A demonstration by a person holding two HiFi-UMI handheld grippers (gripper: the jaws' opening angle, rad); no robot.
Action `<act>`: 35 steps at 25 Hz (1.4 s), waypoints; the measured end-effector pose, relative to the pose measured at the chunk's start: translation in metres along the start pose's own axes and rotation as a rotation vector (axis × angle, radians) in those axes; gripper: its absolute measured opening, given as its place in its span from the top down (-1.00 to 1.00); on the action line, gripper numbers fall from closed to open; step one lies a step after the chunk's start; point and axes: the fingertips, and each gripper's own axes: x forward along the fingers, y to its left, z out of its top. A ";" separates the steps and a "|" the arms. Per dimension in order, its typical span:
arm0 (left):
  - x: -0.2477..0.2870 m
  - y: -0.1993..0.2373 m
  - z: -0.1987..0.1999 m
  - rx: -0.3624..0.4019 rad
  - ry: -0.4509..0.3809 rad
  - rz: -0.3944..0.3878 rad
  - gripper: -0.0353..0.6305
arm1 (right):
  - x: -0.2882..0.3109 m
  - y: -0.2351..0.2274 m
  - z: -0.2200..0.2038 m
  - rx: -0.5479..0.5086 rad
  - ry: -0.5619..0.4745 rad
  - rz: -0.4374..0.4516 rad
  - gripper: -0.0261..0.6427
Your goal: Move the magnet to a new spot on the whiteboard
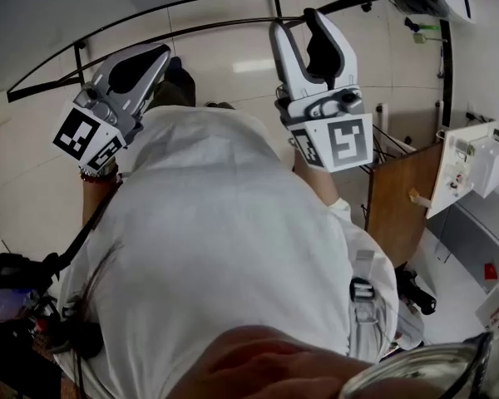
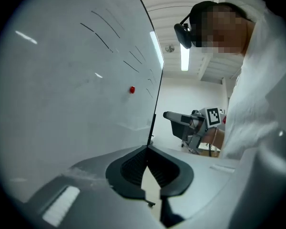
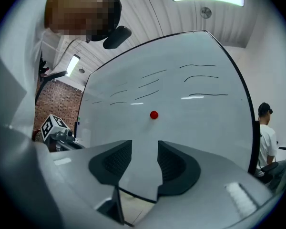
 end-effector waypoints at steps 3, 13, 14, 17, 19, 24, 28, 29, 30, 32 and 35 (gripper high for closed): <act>-0.005 -0.034 -0.019 -0.026 0.032 0.047 0.89 | -0.034 0.000 -0.025 0.042 0.055 0.036 0.43; -0.023 -0.144 -0.026 -0.033 0.033 0.134 0.89 | -0.101 0.014 -0.009 0.068 0.058 0.152 0.44; -0.026 -0.144 -0.021 -0.029 0.028 0.133 0.89 | -0.101 0.017 -0.004 0.074 0.047 0.156 0.44; -0.053 -0.162 -0.037 -0.017 0.007 0.124 0.89 | -0.118 0.043 -0.011 0.079 0.036 0.148 0.44; -0.075 -0.176 -0.051 -0.023 -0.014 0.121 0.89 | -0.131 0.064 -0.017 0.083 0.032 0.132 0.44; -0.133 -0.199 -0.063 -0.043 -0.039 0.131 0.89 | -0.147 0.120 -0.011 0.103 0.031 0.149 0.44; -0.182 -0.216 -0.078 -0.014 -0.036 0.107 0.89 | -0.151 0.183 0.001 0.085 0.013 0.192 0.44; -0.192 -0.220 -0.082 -0.017 -0.037 0.096 0.89 | -0.154 0.198 0.004 0.082 0.007 0.193 0.44; -0.202 -0.226 -0.086 -0.019 -0.037 0.084 0.89 | -0.159 0.212 0.007 0.079 0.003 0.192 0.44; -0.217 -0.239 -0.093 -0.021 -0.038 0.056 0.89 | -0.176 0.238 0.011 0.068 0.009 0.189 0.44; -0.232 -0.256 -0.099 -0.027 -0.046 0.010 0.89 | -0.202 0.262 0.008 0.051 0.045 0.169 0.44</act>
